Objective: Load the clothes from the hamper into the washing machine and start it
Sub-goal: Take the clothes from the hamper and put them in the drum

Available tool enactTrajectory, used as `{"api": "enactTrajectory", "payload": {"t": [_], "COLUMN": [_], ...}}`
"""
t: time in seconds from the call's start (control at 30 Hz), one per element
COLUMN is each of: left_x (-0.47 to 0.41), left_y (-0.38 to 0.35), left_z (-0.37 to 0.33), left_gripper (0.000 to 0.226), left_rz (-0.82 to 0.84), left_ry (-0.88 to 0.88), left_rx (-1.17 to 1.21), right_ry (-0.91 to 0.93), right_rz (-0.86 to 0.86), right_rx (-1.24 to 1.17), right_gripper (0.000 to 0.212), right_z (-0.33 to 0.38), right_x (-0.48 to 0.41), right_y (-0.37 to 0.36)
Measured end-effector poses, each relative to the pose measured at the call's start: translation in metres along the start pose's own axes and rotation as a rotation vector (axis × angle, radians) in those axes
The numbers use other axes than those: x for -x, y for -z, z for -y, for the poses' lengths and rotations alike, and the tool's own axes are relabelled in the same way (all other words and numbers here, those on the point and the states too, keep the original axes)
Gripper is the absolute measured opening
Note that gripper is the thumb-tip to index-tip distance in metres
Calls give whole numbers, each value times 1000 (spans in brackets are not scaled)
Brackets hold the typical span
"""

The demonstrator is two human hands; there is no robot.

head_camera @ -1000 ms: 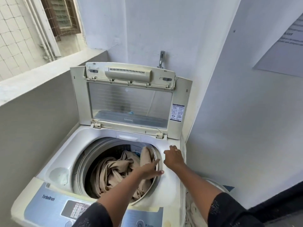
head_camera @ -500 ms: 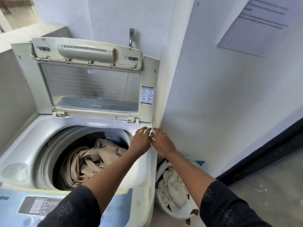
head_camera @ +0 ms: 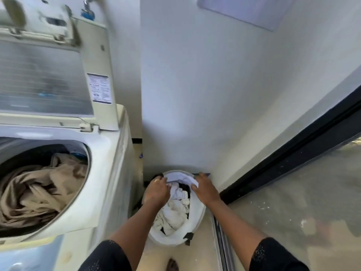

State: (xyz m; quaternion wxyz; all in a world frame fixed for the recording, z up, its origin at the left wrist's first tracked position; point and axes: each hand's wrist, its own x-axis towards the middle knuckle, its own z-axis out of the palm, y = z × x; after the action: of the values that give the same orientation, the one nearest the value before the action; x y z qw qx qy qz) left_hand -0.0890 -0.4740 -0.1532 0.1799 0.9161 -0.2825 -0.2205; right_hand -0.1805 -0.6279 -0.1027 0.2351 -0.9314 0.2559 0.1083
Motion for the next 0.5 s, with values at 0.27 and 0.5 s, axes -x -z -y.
{"api": "enactTrajectory", "payload": {"t": [0.27, 0.5], "left_x": [29, -6], "left_y": [-135, -229], "left_z": [30, 78], "left_gripper": [60, 74], "left_rz": [133, 103], "left_ry": [180, 51], "left_rx": [14, -93], "right_ry": [-263, -342], "right_rz": [243, 369], "right_rx": [-147, -190], "right_gripper": [39, 44], "right_z": [-105, -153], "right_x": [-2, -14], "right_y": [-109, -204]}}
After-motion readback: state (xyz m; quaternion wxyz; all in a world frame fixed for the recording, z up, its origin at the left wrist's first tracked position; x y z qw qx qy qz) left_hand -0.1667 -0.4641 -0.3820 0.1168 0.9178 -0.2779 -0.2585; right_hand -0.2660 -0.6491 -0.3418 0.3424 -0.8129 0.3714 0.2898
